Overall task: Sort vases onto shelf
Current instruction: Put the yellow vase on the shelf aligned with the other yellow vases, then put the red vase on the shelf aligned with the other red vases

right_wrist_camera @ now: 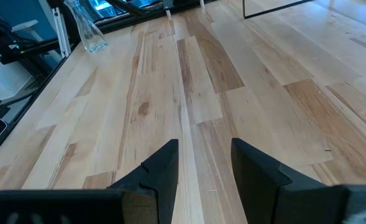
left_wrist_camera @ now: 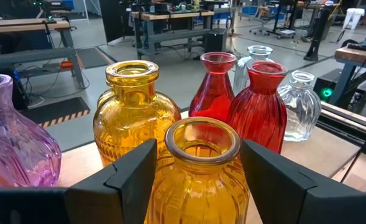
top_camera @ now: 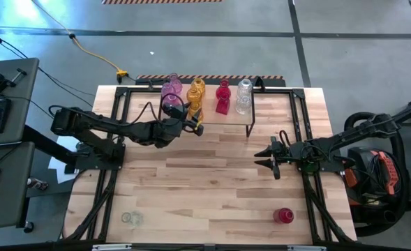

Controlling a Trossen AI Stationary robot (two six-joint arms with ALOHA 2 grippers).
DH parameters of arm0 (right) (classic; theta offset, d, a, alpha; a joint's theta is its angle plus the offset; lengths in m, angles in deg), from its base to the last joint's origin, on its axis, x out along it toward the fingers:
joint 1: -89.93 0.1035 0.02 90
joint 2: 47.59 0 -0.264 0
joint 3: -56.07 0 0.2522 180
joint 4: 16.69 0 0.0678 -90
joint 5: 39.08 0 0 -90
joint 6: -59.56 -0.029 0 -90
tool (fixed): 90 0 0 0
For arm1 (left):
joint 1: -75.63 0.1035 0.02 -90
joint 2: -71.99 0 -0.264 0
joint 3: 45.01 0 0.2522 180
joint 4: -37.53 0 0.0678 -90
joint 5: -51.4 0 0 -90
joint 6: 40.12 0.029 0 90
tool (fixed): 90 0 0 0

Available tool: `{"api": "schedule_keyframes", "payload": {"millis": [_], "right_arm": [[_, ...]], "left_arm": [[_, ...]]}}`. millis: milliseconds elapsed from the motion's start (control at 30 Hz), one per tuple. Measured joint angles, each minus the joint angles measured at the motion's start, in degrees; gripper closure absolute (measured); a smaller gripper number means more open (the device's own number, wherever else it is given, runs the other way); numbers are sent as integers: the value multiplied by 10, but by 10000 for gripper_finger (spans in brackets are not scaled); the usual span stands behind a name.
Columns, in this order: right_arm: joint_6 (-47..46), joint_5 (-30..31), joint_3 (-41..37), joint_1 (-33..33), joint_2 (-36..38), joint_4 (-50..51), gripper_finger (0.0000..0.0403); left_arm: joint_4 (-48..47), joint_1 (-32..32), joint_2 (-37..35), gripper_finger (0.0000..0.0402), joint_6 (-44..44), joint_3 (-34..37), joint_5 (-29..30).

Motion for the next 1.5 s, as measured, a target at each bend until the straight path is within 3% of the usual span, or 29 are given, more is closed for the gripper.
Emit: {"api": "schedule_keyframes", "payload": {"millis": [1167, 1500], "right_arm": [[0, 0, 0, 0, 0, 0, 272], [0, 0, 0, 0, 0, 0, 272]], "left_arm": [[32, -4, 2, 159, 25, 2, 6], [33, -4, 2, 118, 35, 2, 17]]}}
